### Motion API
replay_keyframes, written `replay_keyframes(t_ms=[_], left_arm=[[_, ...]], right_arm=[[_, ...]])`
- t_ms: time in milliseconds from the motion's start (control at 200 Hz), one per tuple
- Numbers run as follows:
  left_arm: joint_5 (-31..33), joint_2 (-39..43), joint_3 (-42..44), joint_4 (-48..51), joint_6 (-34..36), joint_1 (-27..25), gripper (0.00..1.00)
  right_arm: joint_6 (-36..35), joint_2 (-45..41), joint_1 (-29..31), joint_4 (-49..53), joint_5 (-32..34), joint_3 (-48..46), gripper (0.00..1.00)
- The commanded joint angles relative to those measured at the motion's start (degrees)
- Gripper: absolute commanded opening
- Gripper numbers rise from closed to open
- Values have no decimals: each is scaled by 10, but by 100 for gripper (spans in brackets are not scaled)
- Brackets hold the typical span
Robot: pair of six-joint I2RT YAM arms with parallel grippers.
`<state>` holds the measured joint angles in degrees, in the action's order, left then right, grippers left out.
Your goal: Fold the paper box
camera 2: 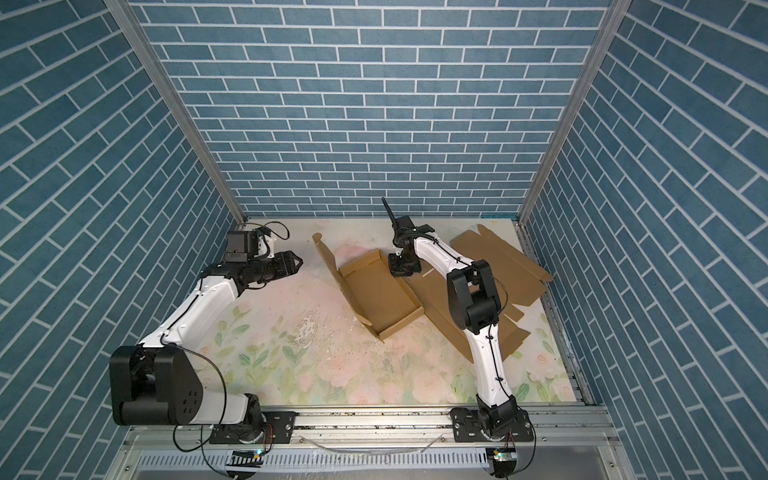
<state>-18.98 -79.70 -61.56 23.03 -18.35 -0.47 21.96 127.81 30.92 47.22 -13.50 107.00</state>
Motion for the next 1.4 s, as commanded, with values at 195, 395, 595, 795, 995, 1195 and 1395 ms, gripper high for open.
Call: replay_keyframes(t_ms=[195, 395, 595, 795, 995, 1195, 1395], left_arm=[[32, 37, -5, 56, 11, 28, 73], [34, 38, 9, 46, 9, 35, 73], [33, 38, 39, 21, -4, 54, 73], [38, 40, 43, 16, -7, 63, 73], [33, 52, 64, 1, -31, 63, 73], [45, 71, 102, -9, -48, 63, 73], [37, 70, 111, -7, -49, 63, 73]], right_arm=[[264, -117, 33, -130, 0, -168, 4], [463, -181, 85, -261, 38, -309, 11], [549, -223, 149, -320, 60, -369, 20], [368, -246, 138, -213, 36, -327, 31], [113, -231, 73, -103, 24, -214, 37], [-85, -159, 48, -74, 59, -94, 53], [-212, -53, 46, -55, 38, 33, 58]])
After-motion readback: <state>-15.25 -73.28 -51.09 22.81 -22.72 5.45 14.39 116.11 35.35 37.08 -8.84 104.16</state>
